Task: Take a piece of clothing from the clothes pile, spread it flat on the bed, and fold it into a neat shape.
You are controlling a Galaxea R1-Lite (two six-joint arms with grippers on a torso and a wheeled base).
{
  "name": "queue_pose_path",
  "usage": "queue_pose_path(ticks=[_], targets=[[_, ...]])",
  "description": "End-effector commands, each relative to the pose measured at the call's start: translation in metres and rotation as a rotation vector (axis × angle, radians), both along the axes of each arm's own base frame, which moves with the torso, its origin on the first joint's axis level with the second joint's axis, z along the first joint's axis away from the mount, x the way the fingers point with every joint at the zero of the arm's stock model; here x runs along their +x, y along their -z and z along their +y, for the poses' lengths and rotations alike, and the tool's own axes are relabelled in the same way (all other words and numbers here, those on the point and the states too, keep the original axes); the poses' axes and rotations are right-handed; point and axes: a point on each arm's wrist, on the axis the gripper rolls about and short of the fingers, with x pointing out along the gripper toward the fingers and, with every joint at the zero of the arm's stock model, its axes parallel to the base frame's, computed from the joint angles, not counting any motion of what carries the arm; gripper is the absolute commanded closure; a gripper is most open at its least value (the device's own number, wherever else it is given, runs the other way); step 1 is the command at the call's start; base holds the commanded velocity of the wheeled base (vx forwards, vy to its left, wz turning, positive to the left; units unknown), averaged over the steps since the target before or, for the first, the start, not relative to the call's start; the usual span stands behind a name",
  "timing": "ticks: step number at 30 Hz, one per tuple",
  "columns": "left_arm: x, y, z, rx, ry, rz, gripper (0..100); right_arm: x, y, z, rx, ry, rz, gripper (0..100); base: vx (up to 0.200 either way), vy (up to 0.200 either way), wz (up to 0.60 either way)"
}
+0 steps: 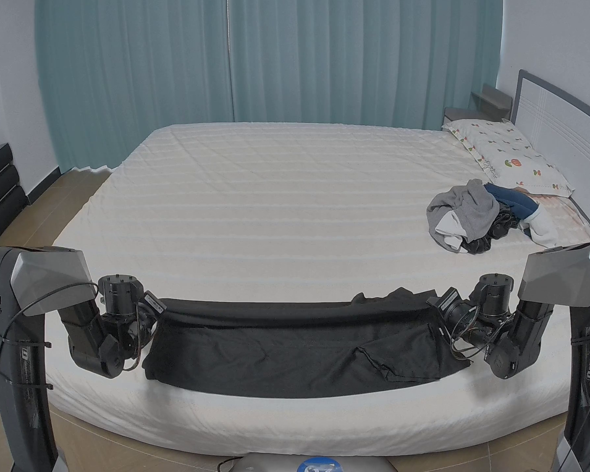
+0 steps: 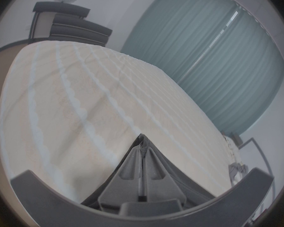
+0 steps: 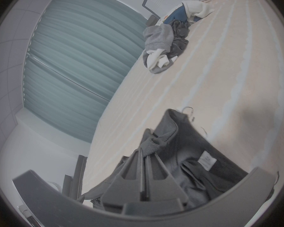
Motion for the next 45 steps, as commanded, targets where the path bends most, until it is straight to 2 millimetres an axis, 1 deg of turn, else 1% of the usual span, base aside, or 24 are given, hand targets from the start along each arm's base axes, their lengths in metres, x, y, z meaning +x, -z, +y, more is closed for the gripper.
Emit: queue_pose_path(ticks=[1, 5, 11, 22, 26, 27, 28, 29, 31, 33, 38, 39, 40, 43, 45], targets=[[-0.023, 0.017, -0.005, 0.067, 0.054, 0.070, 100, -0.016, 0.012, -0.002, -0.036, -0.027, 0.072, 100, 0.000, 0.000, 0.00], [-0.033, 0.023, -0.007, 0.100, 0.080, 0.101, 100, -0.024, 0.016, -0.003, -0.069, -0.045, 0.093, 100, 0.000, 0.000, 0.00], [-0.041, 0.031, -0.009, 0.130, 0.108, 0.148, 100, -0.029, 0.017, -0.004, -0.080, -0.051, 0.111, 100, 0.000, 0.000, 0.00], [-0.041, 0.030, -0.009, 0.132, 0.107, 0.147, 100, -0.032, 0.021, -0.005, -0.085, -0.053, 0.130, 100, 0.000, 0.000, 0.00], [-0.046, 0.030, -0.009, 0.132, 0.109, 0.160, 100, -0.033, 0.023, -0.004, -0.086, -0.057, 0.142, 100, 0.000, 0.000, 0.00], [-0.046, 0.030, -0.009, 0.132, 0.109, 0.162, 0, -0.033, 0.024, -0.004, -0.085, -0.060, 0.144, 100, 0.000, 0.000, 0.00], [-0.046, 0.030, -0.009, 0.132, 0.109, 0.164, 0, -0.034, 0.023, -0.004, -0.088, -0.062, 0.145, 100, 0.000, 0.000, 0.00], [-0.047, 0.030, -0.009, 0.131, 0.108, 0.163, 0, -0.035, 0.021, -0.005, -0.087, -0.062, 0.142, 0, 0.000, 0.000, 0.00], [-0.047, 0.030, -0.009, 0.132, 0.109, 0.164, 0, -0.037, 0.018, -0.005, -0.086, -0.063, 0.140, 0, 0.000, 0.000, 0.00], [-0.049, 0.029, -0.009, 0.132, 0.109, 0.165, 0, -0.040, 0.009, -0.006, -0.084, -0.059, 0.124, 0, 0.000, 0.000, 0.00], [-0.053, 0.010, -0.006, 0.119, 0.103, 0.124, 0, -0.039, -0.021, -0.018, -0.067, -0.031, 0.039, 0, 0.000, 0.000, 0.00], [-0.053, 0.008, -0.006, 0.120, 0.105, 0.121, 0, -0.039, -0.023, -0.018, -0.065, -0.032, 0.034, 0, 0.000, 0.000, 0.00], [-0.055, 0.003, -0.006, 0.115, 0.116, 0.111, 0, -0.038, -0.030, -0.023, -0.057, -0.032, 0.013, 0, 0.000, 0.000, 0.00], [-0.056, -0.006, -0.005, 0.087, 0.140, 0.080, 0, -0.035, -0.037, -0.026, -0.047, -0.036, -0.017, 0, 0.000, 0.000, 0.00], [-0.055, -0.005, -0.004, 0.075, 0.151, 0.078, 0, -0.030, -0.038, -0.025, -0.044, -0.043, -0.032, 0, 0.000, 0.000, 0.00]])
